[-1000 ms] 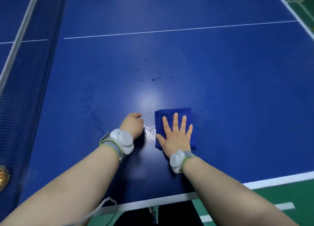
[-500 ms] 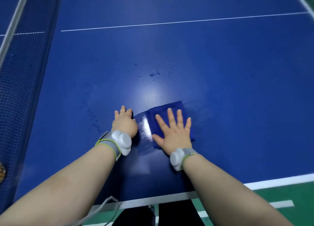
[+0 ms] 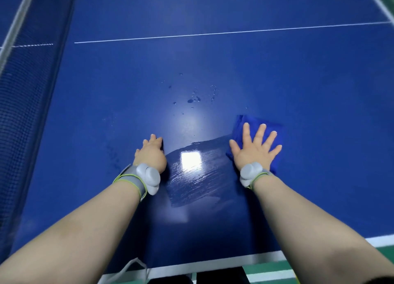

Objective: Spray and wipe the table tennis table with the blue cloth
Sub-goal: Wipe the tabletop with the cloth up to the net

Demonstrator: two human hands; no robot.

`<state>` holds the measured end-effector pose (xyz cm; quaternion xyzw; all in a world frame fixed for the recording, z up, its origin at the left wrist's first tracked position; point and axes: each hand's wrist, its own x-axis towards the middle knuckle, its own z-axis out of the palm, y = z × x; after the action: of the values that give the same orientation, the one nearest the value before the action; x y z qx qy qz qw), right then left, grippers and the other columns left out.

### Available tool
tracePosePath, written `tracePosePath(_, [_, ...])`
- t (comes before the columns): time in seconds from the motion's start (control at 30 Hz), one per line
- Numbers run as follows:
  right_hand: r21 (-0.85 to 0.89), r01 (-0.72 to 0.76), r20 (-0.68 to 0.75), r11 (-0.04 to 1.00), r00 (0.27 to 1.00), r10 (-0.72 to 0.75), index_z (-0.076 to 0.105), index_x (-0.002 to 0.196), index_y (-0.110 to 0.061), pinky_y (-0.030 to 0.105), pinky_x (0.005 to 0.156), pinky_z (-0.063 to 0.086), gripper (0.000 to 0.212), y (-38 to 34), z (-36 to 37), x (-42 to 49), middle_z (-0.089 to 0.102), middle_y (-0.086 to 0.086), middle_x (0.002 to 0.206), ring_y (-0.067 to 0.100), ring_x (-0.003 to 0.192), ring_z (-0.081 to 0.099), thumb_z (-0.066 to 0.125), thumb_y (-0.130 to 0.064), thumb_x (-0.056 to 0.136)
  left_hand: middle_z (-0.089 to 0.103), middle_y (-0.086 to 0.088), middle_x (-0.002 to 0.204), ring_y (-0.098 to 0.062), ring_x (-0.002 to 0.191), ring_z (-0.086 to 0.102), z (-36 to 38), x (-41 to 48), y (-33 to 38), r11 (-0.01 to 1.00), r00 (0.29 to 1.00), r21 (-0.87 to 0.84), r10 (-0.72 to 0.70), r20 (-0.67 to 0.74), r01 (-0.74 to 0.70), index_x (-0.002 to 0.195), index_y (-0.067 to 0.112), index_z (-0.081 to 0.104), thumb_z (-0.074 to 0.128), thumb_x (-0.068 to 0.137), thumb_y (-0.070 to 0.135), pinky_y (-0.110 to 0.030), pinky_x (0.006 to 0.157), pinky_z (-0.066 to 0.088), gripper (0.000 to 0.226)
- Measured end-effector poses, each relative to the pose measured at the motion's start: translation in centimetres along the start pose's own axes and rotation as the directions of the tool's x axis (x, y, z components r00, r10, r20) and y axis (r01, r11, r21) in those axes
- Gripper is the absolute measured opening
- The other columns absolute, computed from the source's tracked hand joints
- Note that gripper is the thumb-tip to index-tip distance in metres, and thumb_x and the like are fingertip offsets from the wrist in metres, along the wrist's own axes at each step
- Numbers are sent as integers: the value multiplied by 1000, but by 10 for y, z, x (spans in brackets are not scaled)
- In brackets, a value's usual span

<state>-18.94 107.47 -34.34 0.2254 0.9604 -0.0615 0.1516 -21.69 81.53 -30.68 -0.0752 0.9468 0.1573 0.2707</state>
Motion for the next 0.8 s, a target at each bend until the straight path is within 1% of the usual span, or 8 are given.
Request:
tracePosePath(0.13, [-72, 377, 57, 923, 926, -373, -10, 153, -40, 66, 112, -11, 75, -65, 8, -21, -23, 7, 161, 43, 144, -24, 23, -71, 92, 20, -3, 158, -25, 143, 24, -6, -3, 0, 999, 997, -39, -28, -68, 26, 146, 20, 28, 30, 94, 1, -37, 119, 12, 56])
tracePosePath(0.23, [-95, 671, 153, 735, 740, -655, -2, 154, -42, 67, 111, -14, 76, -111, 23, -55, -20, 6, 162, 42, 144, -25, 32, -69, 91, 39, -7, 148, -29, 133, 39, -14, -6, 2, 999, 991, 0, -33, -128, 33, 149, 22, 27, 31, 97, 9, -37, 116, 17, 54])
tracePosePath(0.3, [-106, 760, 191, 642, 649, -737, 4, 154, -43, 67, 110, -17, 77, -125, 30, -64, -16, 4, 163, 40, 145, -24, 36, -70, 89, 47, -8, 141, -32, 128, 43, -17, -3, 1, 999, 986, 23, -28, -162, 33, 144, 21, 33, 33, 96, 10, -39, 112, 23, 50])
tracePosePath(0.37, [-85, 772, 188, 629, 633, -751, 7, 153, -46, 65, 109, -19, 76, -125, 28, -57, -14, 1, 164, 38, 146, -23, 39, -70, 89, 49, -9, 137, -33, 124, 46, -19, 3, -1, 999, 978, 49, 8, -209, 3, 137, 16, 40, 36, 93, 8, -39, 107, 28, 44])
tracePosePath(0.5, [-91, 630, 126, 771, 776, -619, 5, 152, -49, 63, 111, -15, 74, -103, 10, -16, -14, -1, 164, 35, 147, -21, 37, -71, 89, 33, -8, 151, -30, 136, 33, -17, 24, -4, 997, 973, 76, 43, -229, -26, 143, 14, 36, 36, 95, 8, -38, 113, 21, 49])
tracePosePath(0.63, [-87, 271, 39, 959, 962, -269, -3, 152, -46, 65, 112, -7, 75, -57, -16, 44, -15, -1, 163, 37, 148, -18, 28, -74, 90, 13, -5, 159, -25, 147, 10, -20, 41, 4, 998, 984, 59, 44, -174, -35, 148, 15, 27, 32, 95, 6, -40, 119, 8, 54])
tracePosePath(0.73, [6, 7, 24, 1000, 1000, -7, -4, 153, -45, 66, 114, -4, 76, -27, -28, 79, -15, 0, 164, 39, 147, -18, 25, -75, 89, 9, -5, 160, -25, 147, 7, -26, 53, 9, 997, 984, 69, 42, -173, -31, 147, 14, 26, 31, 94, 4, -41, 119, 7, 55])
tracePosePath(0.8, [10, -55, 28, 998, 998, 55, -6, 153, -44, 66, 114, -3, 76, -25, -30, 89, -16, 1, 163, 41, 146, -19, 21, -75, 90, 9, -6, 159, -24, 147, 8, -31, 62, 10, 997, 986, 78, 26, -165, -13, 146, 13, 28, 32, 94, 4, -42, 119, 8, 53])
